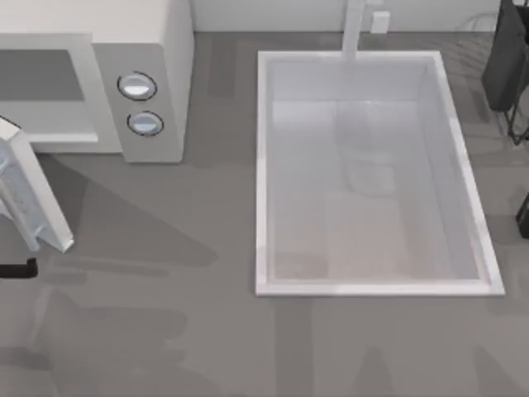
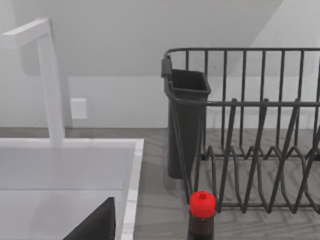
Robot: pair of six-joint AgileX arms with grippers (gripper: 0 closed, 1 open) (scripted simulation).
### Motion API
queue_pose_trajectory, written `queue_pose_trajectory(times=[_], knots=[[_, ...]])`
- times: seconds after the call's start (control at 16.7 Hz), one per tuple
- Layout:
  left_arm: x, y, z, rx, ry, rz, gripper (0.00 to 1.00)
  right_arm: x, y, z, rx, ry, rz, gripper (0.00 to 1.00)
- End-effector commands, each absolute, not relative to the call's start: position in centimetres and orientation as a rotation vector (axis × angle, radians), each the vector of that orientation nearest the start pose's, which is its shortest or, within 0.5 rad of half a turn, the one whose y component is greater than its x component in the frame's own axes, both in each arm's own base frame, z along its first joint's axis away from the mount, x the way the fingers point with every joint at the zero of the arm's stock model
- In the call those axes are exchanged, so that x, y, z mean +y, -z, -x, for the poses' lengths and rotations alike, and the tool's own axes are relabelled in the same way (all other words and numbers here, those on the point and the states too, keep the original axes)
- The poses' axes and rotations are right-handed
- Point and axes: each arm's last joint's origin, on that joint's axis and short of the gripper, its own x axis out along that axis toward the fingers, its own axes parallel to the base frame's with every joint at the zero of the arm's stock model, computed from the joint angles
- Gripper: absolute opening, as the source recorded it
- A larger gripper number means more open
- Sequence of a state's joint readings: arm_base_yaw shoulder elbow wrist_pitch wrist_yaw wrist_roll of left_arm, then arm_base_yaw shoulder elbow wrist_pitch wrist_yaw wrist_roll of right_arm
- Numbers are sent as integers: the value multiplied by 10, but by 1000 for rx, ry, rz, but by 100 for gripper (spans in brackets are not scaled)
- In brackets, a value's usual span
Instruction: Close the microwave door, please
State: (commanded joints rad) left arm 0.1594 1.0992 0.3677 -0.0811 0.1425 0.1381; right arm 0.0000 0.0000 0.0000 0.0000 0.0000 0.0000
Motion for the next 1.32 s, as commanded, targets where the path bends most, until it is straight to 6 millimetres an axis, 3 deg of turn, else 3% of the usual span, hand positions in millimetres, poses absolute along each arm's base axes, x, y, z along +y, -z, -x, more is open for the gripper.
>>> queue_pose_trajectory(times=[0.18,0.54,0.78,1.08,1.32], knots=[[12,-144,-190,789,25,3,0,-1,-160,-106,0,0,0,100],[12,-146,-194,785,24,6,0,-1,-160,-106,0,0,0,100],[12,-149,-225,783,24,6,0,-1,-160,-106,0,0,0,100],[11,-136,-276,805,24,7,0,-1,-160,-106,0,0,0,100],[10,-134,-290,789,24,6,0,-1,-160,-106,0,0,0,100]])
